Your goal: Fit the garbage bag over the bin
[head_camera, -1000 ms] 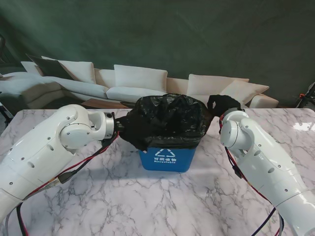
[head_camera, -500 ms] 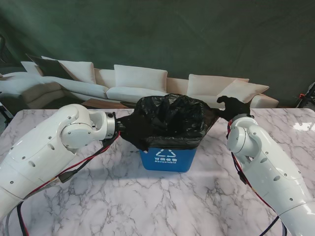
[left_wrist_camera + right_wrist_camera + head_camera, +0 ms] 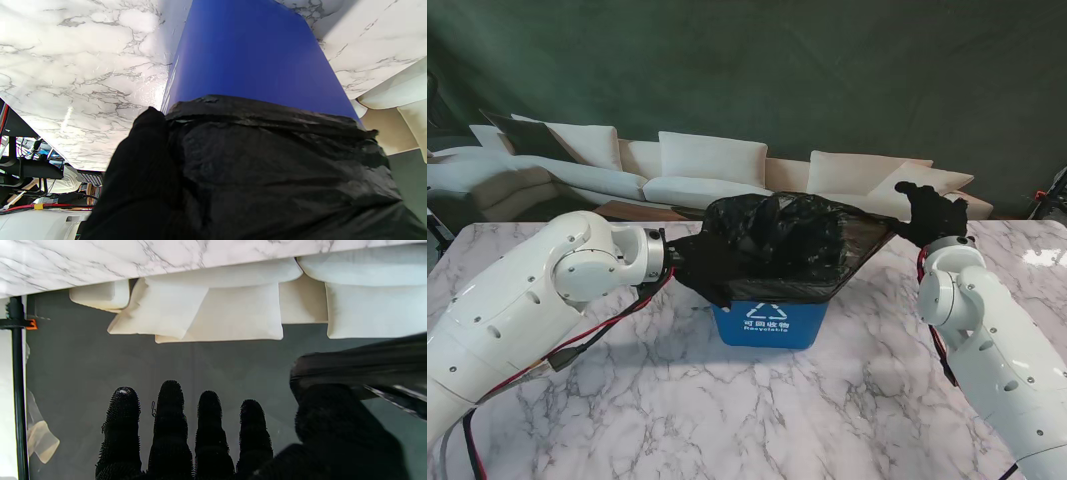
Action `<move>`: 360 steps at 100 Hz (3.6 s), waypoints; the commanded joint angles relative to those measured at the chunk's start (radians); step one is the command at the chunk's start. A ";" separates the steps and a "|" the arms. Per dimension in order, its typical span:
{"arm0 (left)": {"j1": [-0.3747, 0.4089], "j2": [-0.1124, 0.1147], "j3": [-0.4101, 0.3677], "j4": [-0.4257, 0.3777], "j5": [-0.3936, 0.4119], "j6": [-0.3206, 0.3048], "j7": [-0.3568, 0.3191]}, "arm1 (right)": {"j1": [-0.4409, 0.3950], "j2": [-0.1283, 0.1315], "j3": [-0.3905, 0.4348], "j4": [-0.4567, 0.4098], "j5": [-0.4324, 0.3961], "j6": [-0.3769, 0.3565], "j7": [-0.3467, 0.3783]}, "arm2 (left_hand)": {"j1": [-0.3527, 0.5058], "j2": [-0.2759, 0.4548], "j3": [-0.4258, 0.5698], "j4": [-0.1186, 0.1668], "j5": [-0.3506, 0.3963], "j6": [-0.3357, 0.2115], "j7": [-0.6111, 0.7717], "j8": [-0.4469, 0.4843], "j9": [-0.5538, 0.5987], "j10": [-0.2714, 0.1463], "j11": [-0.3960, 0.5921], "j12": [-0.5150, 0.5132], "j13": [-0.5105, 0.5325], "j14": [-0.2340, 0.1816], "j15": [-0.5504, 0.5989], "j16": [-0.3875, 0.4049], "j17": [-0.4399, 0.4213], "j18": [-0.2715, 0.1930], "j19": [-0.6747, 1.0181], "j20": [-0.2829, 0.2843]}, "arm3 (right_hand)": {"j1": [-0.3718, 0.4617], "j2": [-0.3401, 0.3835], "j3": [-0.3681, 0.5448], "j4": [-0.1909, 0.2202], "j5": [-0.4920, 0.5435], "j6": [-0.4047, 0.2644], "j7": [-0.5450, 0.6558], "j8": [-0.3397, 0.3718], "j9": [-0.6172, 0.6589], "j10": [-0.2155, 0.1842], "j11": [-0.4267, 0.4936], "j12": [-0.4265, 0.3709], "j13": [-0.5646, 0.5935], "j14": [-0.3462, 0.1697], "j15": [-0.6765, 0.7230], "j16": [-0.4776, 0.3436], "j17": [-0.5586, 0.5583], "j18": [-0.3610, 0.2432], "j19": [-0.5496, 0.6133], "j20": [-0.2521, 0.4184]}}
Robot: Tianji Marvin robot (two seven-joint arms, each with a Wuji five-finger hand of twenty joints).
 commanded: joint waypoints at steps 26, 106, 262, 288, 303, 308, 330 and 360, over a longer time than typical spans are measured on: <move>0.011 0.002 0.023 0.022 0.004 -0.004 -0.030 | 0.049 0.003 -0.079 0.078 0.077 0.075 0.025 | 0.150 0.043 0.087 0.033 0.044 -0.050 0.018 0.005 0.024 0.006 0.027 0.002 0.004 0.009 0.032 0.005 -0.001 0.017 0.030 0.024 | -0.133 -0.016 -0.058 0.041 -0.070 0.058 -0.210 -0.064 -0.144 0.041 -0.072 -0.036 -0.083 0.013 -0.095 -0.030 -0.081 0.012 -0.130 -0.026; 0.009 0.000 0.029 0.025 0.002 0.000 -0.024 | 0.090 0.001 -0.200 0.154 0.121 0.140 0.061 | 0.150 0.043 0.088 0.033 0.046 -0.051 0.019 0.006 0.025 0.009 0.030 0.000 0.006 0.010 0.033 0.005 0.000 0.019 0.030 0.025 | -0.199 0.042 -0.070 0.047 -0.013 0.117 -0.484 0.021 -0.144 0.051 -0.183 -0.081 -0.101 0.009 -0.140 -0.032 -0.101 0.036 -0.249 0.030; 0.003 0.004 0.036 0.021 -0.008 0.009 -0.045 | -0.094 -0.011 0.113 -0.013 0.461 -0.048 0.135 | 0.150 0.042 0.090 0.032 0.047 -0.051 0.021 0.007 0.024 0.013 0.035 -0.002 0.008 0.012 0.036 0.006 0.002 0.019 0.030 0.024 | -0.279 0.065 0.188 0.133 -0.005 0.062 -0.465 -0.011 -0.128 0.012 -0.278 -0.118 -0.173 0.000 -0.205 -0.061 -0.171 0.014 -0.635 0.137; 0.001 0.005 0.040 0.022 -0.009 0.009 -0.047 | -0.131 -0.022 0.154 -0.036 0.476 -0.059 0.081 | 0.150 0.042 0.090 0.032 0.047 -0.050 0.021 0.008 0.024 0.012 0.035 -0.002 0.008 0.010 0.035 0.006 0.002 0.018 0.030 0.024 | -0.179 0.222 -0.135 0.074 -0.016 0.064 -0.380 0.022 -0.136 -0.007 -0.275 -0.116 -0.202 -0.035 -0.214 -0.080 -0.152 -0.023 -0.630 0.134; 0.002 0.004 0.039 0.022 -0.006 0.008 -0.043 | -0.144 -0.053 0.151 -0.027 0.462 -0.081 -0.085 | 0.150 0.043 0.090 0.032 0.046 -0.050 0.020 0.007 0.023 0.012 0.035 -0.002 0.007 0.010 0.035 0.006 0.002 0.018 0.029 0.024 | 0.000 0.502 -0.458 0.064 0.020 0.071 -0.231 -0.117 -0.101 0.009 -0.382 -0.167 -0.262 -0.019 -0.246 -0.166 -0.183 -0.087 -0.683 0.076; 0.002 0.003 0.040 0.023 -0.005 0.007 -0.039 | -0.159 -0.052 0.150 -0.043 0.459 -0.089 -0.077 | 0.150 0.043 0.090 0.032 0.046 -0.051 0.021 0.008 0.023 0.011 0.035 -0.003 0.007 0.010 0.035 0.006 0.001 0.019 0.029 0.023 | -0.026 0.539 -0.477 0.059 0.032 0.057 -0.203 -0.134 -0.065 0.009 -0.459 -0.205 -0.275 -0.028 -0.247 -0.182 -0.180 -0.093 -0.712 0.051; 0.003 0.000 0.039 0.026 0.000 0.006 -0.028 | -0.212 -0.041 0.119 -0.136 0.490 -0.059 0.003 | 0.151 0.045 0.090 0.031 0.046 -0.052 0.022 0.009 0.022 0.006 0.034 -0.002 0.003 0.008 0.032 0.005 -0.002 0.018 0.027 0.023 | -0.018 0.541 -0.471 0.058 0.092 0.012 -0.130 -0.169 -0.030 0.007 -0.532 -0.263 -0.296 -0.049 -0.247 -0.189 -0.161 -0.097 -0.770 -0.004; 0.021 0.001 0.015 0.009 0.005 0.005 -0.029 | -0.250 -0.023 0.075 -0.204 0.494 -0.029 0.097 | 0.150 0.044 0.088 0.031 0.044 -0.052 0.021 0.008 0.022 0.004 0.031 -0.002 0.004 0.009 0.029 0.002 -0.004 0.020 0.025 0.022 | 0.068 0.569 -0.472 0.056 0.130 -0.026 -0.105 -0.184 -0.043 0.007 -0.532 -0.271 -0.301 -0.063 -0.247 -0.183 -0.152 -0.100 -0.793 -0.024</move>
